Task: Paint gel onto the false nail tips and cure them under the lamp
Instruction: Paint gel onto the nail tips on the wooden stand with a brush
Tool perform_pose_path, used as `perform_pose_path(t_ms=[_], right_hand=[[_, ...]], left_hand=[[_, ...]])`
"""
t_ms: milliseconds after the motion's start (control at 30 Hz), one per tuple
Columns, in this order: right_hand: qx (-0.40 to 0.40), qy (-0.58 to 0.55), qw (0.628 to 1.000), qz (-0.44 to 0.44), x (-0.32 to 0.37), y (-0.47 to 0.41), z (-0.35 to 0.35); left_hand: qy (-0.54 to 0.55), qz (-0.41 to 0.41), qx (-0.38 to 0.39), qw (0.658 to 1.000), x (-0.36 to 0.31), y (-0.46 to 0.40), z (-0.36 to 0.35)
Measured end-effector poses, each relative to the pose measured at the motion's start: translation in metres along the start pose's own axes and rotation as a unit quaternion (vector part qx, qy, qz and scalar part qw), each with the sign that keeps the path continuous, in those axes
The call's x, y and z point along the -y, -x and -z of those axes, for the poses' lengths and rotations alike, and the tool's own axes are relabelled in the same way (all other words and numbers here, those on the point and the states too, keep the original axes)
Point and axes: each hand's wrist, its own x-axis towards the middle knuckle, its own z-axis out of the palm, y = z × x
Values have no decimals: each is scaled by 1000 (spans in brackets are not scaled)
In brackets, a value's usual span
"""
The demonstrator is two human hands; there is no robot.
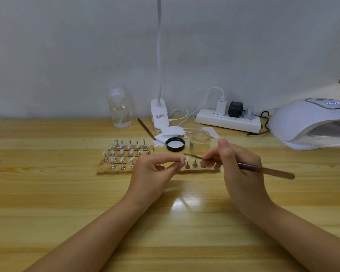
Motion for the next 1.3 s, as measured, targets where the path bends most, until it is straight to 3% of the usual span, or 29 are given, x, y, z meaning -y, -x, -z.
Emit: perform_pose_path(t_ms=[500,733,867,1033,1167,1300], right_hand=[[7,-25,1000,-18,-4,1,0],[13,39,999,24,-5,0,0],[17,-16,1000,-15,-4,2,-1],[17,24,999,22,-4,-1,0],[9,-19,1000,-12,-5,0,0],[17,31,999,13,-6,-2,2]], left_hand=[[3,8,-4,1000,-1,0,-1],[3,11,1,1000,-2,0,-1],[-1,14,-2,1000,-1,0,0],[1,17,-3,1000,-2,0,-1],[-5,17,-4,1000,-3,0,-1],[-4,18,4,1000,-3,1,0]])
